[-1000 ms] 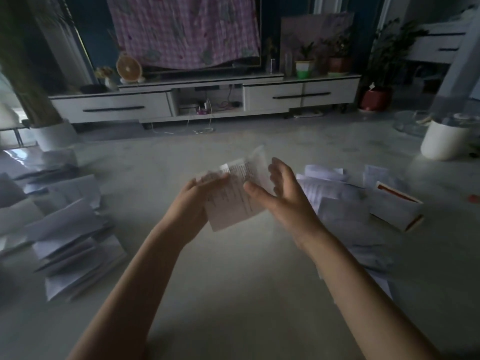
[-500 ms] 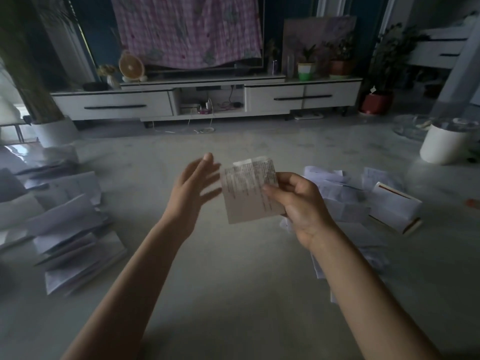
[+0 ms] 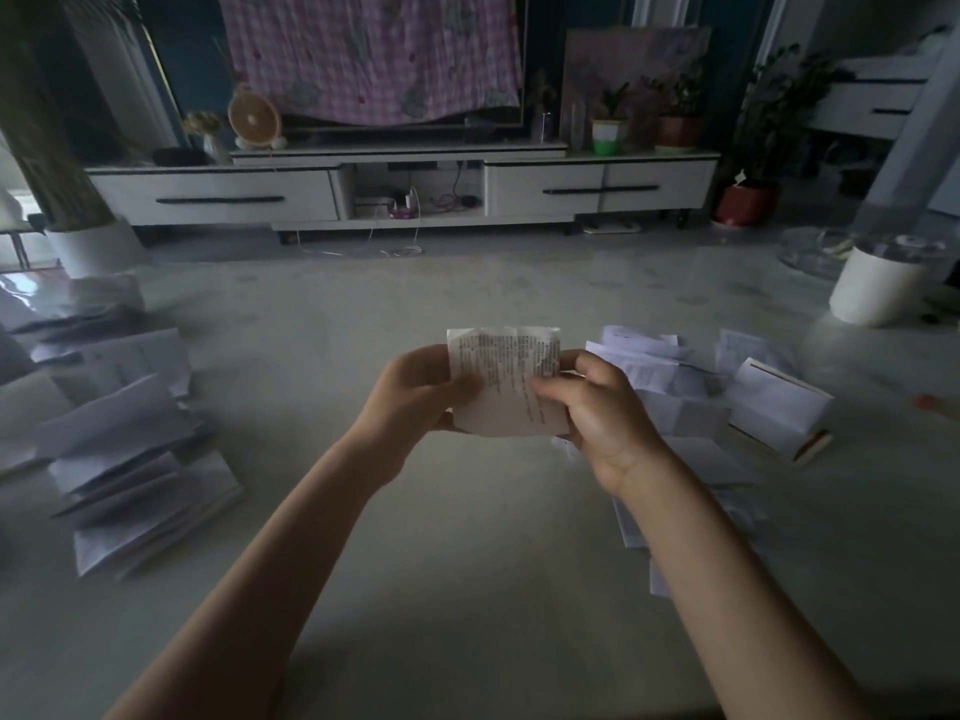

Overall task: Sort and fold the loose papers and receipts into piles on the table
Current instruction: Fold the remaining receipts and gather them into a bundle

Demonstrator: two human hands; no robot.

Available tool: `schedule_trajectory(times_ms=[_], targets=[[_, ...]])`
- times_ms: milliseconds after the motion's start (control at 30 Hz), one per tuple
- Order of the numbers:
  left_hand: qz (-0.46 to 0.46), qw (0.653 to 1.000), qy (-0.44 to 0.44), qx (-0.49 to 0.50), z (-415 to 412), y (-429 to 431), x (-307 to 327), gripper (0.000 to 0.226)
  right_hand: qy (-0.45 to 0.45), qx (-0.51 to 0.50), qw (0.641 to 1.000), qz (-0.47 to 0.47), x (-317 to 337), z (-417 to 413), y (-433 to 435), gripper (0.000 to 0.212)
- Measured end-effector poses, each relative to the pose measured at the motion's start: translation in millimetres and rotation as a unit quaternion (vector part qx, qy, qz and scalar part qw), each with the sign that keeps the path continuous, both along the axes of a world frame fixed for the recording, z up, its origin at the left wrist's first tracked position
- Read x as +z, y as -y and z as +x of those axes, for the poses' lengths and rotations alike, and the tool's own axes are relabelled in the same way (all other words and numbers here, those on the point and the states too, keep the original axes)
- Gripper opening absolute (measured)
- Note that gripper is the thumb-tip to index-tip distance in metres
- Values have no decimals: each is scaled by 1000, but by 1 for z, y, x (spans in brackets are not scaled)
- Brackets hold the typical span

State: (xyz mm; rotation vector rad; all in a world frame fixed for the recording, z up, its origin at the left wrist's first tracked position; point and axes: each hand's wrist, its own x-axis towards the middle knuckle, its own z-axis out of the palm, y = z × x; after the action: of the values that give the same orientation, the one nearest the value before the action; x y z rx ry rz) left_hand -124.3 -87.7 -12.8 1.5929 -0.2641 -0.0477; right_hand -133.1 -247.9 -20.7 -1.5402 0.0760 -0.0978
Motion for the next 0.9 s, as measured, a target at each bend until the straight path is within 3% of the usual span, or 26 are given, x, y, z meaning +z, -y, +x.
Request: schedule_trajectory(times_ms=[133,267,333,433,567,633,700,767,833,900], targets=[[-33,999,-13,30,-2,4,5,34,9,23,1000,12,3,-3,1,39],[-195,971,-138,-8,0,5,8,24,67,-19,998,-5,1,0,-1,49],[-168,971,-165,-38,0,4,6,34,111,-51,991,-53,3,-2,-3,49],[-81,990,-111,-25,-1,5,3,13,138,-52,982,-119,9,-7,-6,42],[-19,999,-25,36,1,0,0,4,94,20,993,-68,17,-11,-1,28],[-18,999,-7,40,1,-1,0,4,99,20,990,-103,16,-10,-1,10],[-57,998,-13,34,0,3,1,10,124,-28,986,-110,14,-10,-2,8],[-154,986,-56,-7,-1,15,1,14,126,-80,988,-33,17,-12,-3,8],[-246,963,-96,-56,-1,34,5,18,113,-80,990,14,23,-15,-4,10],[-304,942,-114,-81,4,59,15,19,101,-49,994,-5,35,-16,7,10]])
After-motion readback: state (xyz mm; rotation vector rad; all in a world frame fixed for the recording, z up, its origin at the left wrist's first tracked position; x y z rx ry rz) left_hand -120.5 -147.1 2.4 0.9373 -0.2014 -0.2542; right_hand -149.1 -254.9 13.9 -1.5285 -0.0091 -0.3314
